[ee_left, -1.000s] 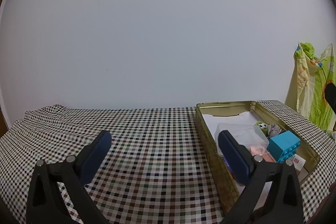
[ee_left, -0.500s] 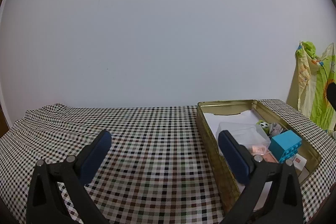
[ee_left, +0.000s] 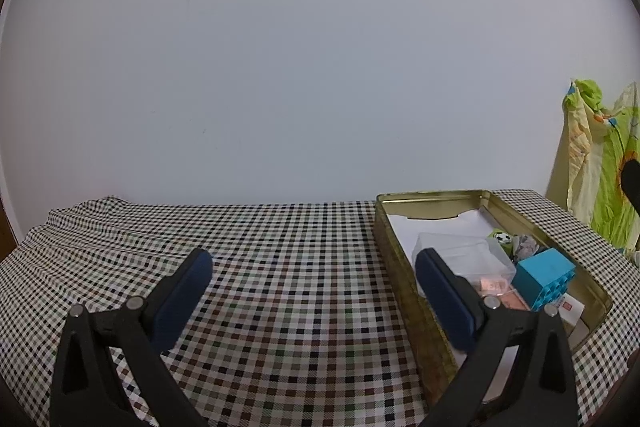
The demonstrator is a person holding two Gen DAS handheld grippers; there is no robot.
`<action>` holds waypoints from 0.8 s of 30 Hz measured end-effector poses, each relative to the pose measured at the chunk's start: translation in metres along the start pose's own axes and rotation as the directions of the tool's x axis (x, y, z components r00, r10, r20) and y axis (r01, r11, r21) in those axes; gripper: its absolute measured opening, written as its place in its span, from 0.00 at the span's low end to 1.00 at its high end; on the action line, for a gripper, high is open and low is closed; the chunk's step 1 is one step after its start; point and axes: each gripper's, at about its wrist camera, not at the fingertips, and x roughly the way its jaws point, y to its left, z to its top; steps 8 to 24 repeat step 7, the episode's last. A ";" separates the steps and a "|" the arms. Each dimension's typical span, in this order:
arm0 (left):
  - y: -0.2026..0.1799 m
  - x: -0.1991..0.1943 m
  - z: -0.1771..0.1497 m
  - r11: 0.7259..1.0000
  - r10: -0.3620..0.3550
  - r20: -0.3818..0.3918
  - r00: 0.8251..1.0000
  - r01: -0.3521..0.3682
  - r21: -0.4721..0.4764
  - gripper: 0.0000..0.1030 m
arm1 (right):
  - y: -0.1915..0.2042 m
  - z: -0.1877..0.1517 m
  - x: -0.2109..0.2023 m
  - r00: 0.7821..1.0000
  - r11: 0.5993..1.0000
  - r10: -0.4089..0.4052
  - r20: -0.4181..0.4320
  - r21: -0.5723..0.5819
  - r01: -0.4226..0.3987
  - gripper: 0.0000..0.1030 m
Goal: Organize rigid objects
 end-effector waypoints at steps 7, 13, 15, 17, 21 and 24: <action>-0.001 0.000 0.001 1.000 0.003 -0.004 1.000 -0.003 0.000 1.00 | -0.003 -0.001 0.000 1.000 1.000 -0.005 -0.006 0.005 0.005 0.99; -0.001 0.000 0.001 1.000 0.003 -0.004 1.000 -0.003 0.000 1.00 | -0.003 -0.001 0.000 1.000 1.000 -0.005 -0.006 0.005 0.005 0.99; -0.001 0.000 0.001 1.000 0.003 -0.004 1.000 -0.003 0.000 1.00 | -0.003 -0.001 0.000 1.000 1.000 -0.005 -0.006 0.005 0.005 0.99; -0.001 0.000 0.001 1.000 0.003 -0.004 1.000 -0.003 0.000 1.00 | -0.003 -0.001 0.000 1.000 1.000 -0.005 -0.006 0.005 0.005 0.99; -0.001 0.000 0.001 1.000 0.003 -0.004 1.000 -0.003 0.000 1.00 | -0.003 -0.001 0.000 1.000 1.000 -0.005 -0.006 0.005 0.005 0.99; -0.001 0.000 0.001 1.000 0.003 -0.004 1.000 -0.003 0.000 1.00 | -0.003 -0.001 0.000 1.000 1.000 -0.005 -0.006 0.005 0.005 0.99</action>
